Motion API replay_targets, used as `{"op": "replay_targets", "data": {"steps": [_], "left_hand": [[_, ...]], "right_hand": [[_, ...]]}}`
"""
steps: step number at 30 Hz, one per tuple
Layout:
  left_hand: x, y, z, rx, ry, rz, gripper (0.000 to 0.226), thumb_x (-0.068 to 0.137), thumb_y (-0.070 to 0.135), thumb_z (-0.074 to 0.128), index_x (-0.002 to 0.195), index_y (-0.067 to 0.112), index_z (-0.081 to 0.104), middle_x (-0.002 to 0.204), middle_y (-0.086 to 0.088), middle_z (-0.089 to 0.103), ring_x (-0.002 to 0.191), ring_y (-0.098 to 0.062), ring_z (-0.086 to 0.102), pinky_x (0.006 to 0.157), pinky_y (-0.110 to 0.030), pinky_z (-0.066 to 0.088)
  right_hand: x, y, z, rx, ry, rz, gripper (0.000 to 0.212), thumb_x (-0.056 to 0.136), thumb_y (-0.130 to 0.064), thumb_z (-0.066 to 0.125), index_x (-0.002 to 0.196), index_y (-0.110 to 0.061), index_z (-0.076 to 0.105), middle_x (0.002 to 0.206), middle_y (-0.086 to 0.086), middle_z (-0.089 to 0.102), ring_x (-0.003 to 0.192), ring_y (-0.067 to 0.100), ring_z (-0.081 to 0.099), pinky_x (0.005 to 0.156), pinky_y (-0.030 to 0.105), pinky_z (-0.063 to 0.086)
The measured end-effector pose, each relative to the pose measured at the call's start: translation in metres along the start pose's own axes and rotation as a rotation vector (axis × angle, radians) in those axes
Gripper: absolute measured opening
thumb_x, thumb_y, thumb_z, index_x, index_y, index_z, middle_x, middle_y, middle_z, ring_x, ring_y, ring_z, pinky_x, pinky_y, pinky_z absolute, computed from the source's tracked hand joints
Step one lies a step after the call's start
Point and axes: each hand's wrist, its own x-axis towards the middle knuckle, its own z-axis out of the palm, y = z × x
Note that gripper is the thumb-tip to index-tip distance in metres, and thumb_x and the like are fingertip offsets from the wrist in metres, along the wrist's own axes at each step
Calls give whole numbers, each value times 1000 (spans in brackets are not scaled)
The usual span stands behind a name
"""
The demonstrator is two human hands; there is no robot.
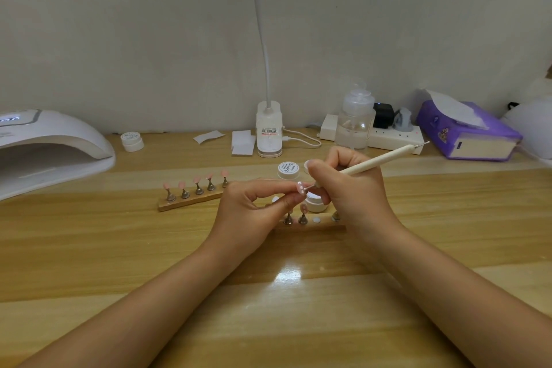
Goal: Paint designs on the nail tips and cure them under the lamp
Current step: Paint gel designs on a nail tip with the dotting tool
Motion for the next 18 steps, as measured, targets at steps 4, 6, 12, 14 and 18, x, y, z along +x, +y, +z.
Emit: {"op": "replay_targets", "data": {"steps": [4, 6, 12, 14, 18], "left_hand": [[-1, 1, 0, 12, -3, -22, 27, 69, 20, 69, 94, 9, 71, 87, 3, 72, 82, -4, 68, 78, -21, 52], [-1, 3, 0, 11, 4, -32, 26, 68, 21, 68, 93, 13, 71, 85, 8, 71, 79, 0, 67, 76, -16, 51], [-1, 4, 0, 37, 11, -43, 24, 71, 7, 71, 94, 12, 70, 84, 9, 70, 82, 1, 66, 77, -13, 49], [-1, 4, -1, 41, 7, -48, 24, 72, 6, 71, 95, 11, 70, 84, 9, 70, 82, 2, 66, 77, -11, 47], [-1, 5, -1, 45, 0, -62, 23, 71, 7, 71, 94, 12, 70, 86, 6, 71, 85, 1, 66, 78, -11, 47]], "right_hand": [[4, -5, -3, 53, 70, 7, 39, 81, -1, 60, 49, -14, 44, 37, -9, 43, 34, 1, 44, 53, 22, 52], [6, -7, -4, 63, 120, -9, 36, 83, -12, 63, 52, -14, 46, 38, -10, 45, 34, 2, 44, 54, 23, 53], [4, -14, -7, 42, 149, 6, 47, 73, -61, 41, 57, -21, 62, 36, 2, 52, 30, 6, 46, 36, 12, 37], [2, -11, -9, -48, 131, -50, 52, 75, -61, 35, 56, -20, 60, 34, 3, 48, 29, 7, 45, 35, 12, 35], [-3, -4, -12, -275, 73, -239, 41, 85, -49, 47, 58, -18, 53, 45, 2, 56, 41, 8, 53, 43, 22, 45]]}}
